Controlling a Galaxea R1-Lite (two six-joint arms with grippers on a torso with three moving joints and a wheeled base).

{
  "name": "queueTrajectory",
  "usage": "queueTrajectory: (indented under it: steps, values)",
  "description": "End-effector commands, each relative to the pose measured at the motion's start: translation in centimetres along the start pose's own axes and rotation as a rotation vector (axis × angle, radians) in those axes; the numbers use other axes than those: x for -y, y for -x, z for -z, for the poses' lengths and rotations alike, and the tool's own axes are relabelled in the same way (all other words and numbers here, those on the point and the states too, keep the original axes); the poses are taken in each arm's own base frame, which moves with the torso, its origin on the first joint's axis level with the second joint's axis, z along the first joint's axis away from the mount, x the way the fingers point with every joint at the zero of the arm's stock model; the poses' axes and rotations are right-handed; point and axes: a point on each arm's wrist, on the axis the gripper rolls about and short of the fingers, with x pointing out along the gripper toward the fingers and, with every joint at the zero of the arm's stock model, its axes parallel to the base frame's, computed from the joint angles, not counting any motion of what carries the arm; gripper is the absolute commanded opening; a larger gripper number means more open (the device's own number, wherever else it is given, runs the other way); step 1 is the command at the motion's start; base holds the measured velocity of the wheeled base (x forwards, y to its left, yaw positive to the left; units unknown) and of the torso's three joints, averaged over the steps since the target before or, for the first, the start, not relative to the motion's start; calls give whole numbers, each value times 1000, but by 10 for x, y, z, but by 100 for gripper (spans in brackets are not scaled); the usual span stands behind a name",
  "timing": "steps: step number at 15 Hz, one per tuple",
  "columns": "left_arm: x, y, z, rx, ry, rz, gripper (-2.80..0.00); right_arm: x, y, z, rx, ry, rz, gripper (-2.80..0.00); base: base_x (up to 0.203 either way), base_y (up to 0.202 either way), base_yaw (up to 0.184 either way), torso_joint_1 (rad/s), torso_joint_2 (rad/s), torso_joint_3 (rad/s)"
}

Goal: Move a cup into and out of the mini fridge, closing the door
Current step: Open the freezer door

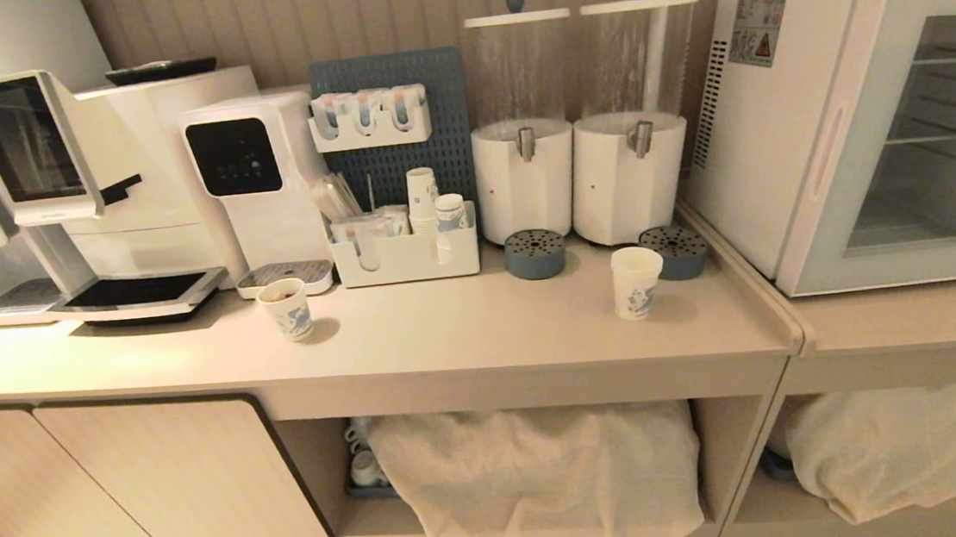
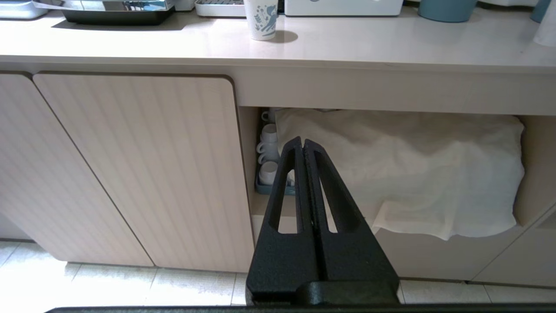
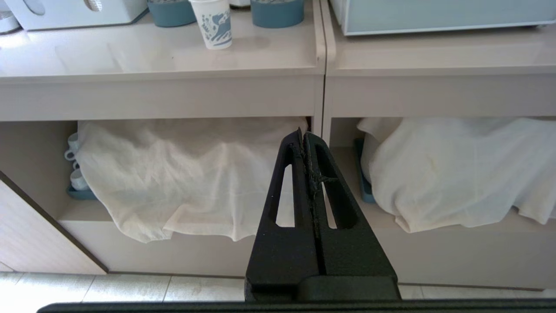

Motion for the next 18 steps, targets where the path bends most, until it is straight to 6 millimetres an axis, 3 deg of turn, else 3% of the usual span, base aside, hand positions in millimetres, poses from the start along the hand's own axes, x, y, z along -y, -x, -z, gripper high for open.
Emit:
queueTrajectory:
  steps: [1,18]
  values:
    - [0,0,0,-1,-1,-1,-280,0,0,0,-1,0,0,-280,0,0,0,0,0,0]
    - [0,0,0,-3,-1,-1,-280,0,0,0,-3,-1,0,-280,0,-182,-8,2,1,1]
